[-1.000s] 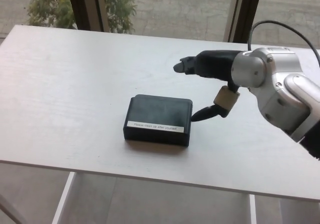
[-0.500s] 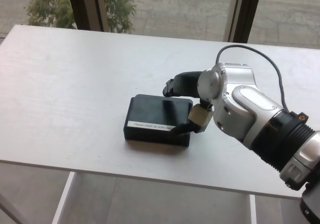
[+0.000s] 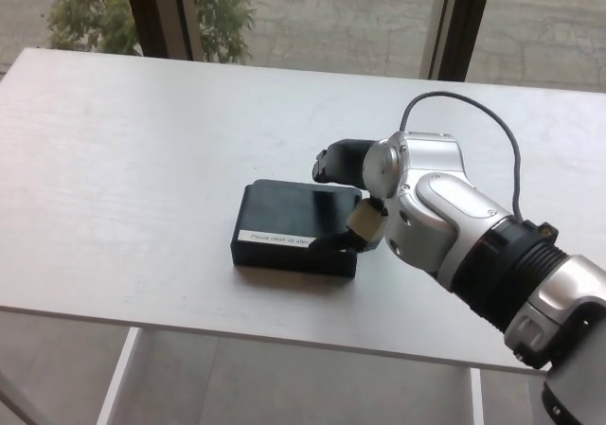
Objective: The robot uses its right hand to pick up the magnetic container kept in the middle of the desk and turn leftwards and walk towards the whiteboard and extend the right arm to stick the container on it
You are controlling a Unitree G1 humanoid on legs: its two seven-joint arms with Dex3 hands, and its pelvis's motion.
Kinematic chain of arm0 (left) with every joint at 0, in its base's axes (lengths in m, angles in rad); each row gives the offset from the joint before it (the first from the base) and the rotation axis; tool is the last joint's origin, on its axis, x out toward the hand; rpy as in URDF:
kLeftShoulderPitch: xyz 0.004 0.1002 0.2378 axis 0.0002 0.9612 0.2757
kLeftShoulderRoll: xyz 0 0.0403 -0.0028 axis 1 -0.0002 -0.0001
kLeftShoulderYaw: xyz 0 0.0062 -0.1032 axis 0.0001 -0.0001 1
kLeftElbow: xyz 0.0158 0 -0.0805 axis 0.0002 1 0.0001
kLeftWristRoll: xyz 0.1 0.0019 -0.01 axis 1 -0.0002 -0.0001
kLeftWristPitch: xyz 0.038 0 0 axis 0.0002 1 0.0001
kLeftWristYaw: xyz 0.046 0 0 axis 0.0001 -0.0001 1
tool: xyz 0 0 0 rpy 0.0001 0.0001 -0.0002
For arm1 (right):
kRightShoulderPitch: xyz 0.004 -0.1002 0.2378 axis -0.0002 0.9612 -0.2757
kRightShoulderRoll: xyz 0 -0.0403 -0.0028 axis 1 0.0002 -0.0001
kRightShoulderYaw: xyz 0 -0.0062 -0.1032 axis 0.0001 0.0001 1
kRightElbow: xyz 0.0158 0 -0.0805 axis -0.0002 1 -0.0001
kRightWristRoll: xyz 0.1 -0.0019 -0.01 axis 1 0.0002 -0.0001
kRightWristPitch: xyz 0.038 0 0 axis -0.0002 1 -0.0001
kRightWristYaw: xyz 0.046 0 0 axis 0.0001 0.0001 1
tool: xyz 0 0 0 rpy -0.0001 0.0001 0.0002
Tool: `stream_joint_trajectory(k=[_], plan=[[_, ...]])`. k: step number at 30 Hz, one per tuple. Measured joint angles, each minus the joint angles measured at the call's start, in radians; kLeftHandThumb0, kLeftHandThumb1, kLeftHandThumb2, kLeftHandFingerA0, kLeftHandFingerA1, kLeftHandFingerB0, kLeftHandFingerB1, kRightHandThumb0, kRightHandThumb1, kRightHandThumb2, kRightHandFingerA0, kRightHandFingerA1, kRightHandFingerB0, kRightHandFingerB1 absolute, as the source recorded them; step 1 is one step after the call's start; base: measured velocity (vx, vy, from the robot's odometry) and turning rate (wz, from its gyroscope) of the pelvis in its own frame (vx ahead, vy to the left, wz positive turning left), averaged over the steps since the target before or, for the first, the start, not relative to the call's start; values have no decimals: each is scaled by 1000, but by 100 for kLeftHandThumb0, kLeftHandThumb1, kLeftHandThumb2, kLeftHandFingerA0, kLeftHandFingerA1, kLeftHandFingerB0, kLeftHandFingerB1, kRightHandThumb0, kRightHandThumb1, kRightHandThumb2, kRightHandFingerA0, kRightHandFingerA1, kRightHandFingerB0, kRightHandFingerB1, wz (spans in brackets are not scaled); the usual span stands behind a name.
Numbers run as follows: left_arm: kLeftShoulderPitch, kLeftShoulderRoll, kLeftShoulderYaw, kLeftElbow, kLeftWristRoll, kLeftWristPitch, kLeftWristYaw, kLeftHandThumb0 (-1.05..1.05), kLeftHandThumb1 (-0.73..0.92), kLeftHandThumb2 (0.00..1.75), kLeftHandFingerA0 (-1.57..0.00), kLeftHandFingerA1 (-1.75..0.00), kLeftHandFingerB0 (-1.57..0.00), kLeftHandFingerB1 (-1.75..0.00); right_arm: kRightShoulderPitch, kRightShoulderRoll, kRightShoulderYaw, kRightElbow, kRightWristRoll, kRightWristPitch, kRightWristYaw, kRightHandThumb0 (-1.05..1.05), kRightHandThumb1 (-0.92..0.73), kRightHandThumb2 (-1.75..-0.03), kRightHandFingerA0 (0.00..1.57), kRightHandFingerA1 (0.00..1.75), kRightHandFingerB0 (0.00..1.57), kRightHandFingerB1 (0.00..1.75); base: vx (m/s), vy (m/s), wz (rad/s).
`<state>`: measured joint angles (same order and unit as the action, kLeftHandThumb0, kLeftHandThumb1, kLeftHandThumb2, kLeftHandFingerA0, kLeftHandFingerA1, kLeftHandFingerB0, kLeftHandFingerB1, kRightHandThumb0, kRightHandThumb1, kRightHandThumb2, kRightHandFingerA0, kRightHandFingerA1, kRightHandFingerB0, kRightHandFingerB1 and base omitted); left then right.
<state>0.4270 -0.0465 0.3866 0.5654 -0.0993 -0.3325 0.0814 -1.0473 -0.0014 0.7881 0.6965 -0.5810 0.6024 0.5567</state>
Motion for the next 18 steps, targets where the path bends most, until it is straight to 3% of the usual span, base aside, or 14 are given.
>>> stream_joint_trajectory(k=[8,9,10,18], plan=[[4,0,3,46,-3,-40,-6,5,60,114,-94,-96,-90,-96,15,23,18,4,-45,-11,-63,-88,-50,-95,1,31,10,14,0,0,0],[5,0,3,49,-3,-43,-7,3,60,113,-93,-95,-90,-96,23,26,19,3,-48,-11,-66,-90,-58,-59,0,36,0,32,0,0,0],[9,0,2,50,-3,-48,-9,3,60,111,-90,-93,-88,-95,36,30,20,-2,-51,-10,-70,-87,-49,-94,0,30,11,12,0,0,0],[7,5,-13,79,4,-82,-10,6,60,115,-96,-97,-92,-97,86,49,18,-17,-70,-19,-100,-88,-50,-93,2,27,7,4,0,0,0]])
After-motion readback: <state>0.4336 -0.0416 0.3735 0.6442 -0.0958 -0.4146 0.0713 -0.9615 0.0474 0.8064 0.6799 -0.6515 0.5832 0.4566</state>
